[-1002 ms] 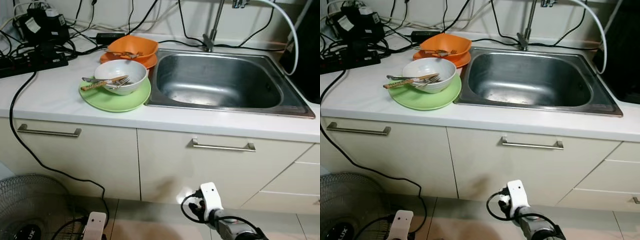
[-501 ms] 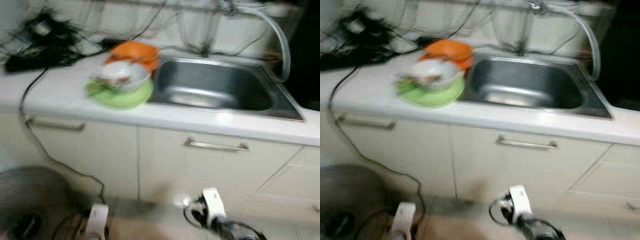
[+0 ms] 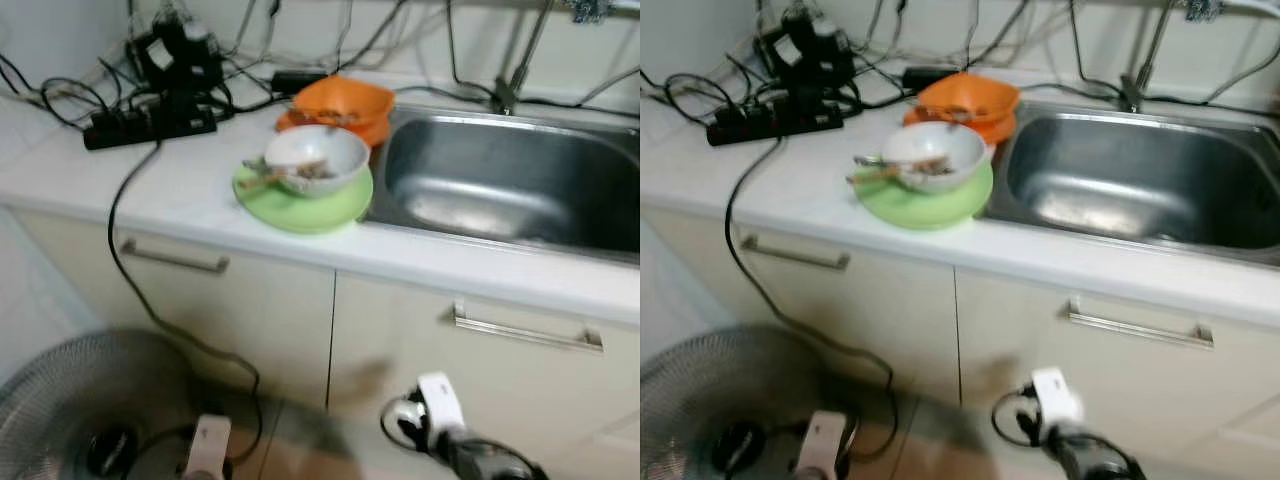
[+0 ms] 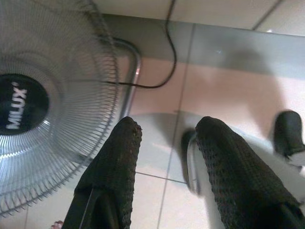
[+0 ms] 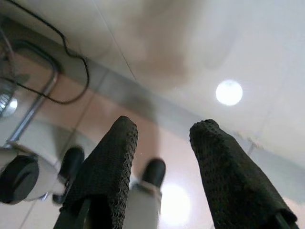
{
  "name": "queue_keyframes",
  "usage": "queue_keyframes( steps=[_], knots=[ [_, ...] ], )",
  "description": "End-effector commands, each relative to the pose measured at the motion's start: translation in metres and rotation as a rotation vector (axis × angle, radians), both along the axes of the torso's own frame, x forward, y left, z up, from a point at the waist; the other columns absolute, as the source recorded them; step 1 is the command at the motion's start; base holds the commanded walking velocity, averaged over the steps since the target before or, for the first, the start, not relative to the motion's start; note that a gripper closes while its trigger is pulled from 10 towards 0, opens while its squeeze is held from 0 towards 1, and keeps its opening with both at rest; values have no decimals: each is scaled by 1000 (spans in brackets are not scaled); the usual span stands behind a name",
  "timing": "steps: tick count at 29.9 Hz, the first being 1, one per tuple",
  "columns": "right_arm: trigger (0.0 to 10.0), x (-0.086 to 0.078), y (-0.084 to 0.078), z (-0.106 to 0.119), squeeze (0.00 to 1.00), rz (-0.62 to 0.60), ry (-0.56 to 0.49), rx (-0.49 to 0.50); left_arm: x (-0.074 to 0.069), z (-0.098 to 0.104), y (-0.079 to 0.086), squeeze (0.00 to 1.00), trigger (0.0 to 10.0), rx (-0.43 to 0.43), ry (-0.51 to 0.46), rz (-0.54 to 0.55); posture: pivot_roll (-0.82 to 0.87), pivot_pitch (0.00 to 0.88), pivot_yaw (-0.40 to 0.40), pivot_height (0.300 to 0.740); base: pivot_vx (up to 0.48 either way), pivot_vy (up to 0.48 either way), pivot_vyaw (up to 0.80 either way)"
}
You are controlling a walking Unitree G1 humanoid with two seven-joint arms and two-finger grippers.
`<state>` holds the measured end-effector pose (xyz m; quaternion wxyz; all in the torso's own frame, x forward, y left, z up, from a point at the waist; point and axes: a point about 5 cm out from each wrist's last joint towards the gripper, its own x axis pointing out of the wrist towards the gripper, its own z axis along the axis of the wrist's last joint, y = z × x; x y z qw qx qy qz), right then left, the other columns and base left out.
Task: Kitchen organization
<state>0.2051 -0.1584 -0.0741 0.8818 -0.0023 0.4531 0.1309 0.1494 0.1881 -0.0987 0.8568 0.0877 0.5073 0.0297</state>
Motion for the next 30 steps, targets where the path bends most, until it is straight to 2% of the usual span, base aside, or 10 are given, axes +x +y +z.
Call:
queue_keyframes(
  steps=[1,4,11,30],
  knots=[
    [10000,6,11,3,0,5,-18,24,-3,0,9,0,10000,23,10,1,20,0,-11,732,0,0,0],
    [10000,6,11,3,0,-2,-16,24,-1,0,6,0,10000,4,1,-10,20,0,-11,732,0,0,0],
    [10000,5,10,2,0,0,-9,21,-1,0,5,0,10000,0,-2,-6,20,0,-11,732,0,0,-800],
    [10000,5,10,2,0,1,-14,16,-2,0,5,0,10000,0,5,-7,23,0,-15,732,0,0,0]
  ],
)
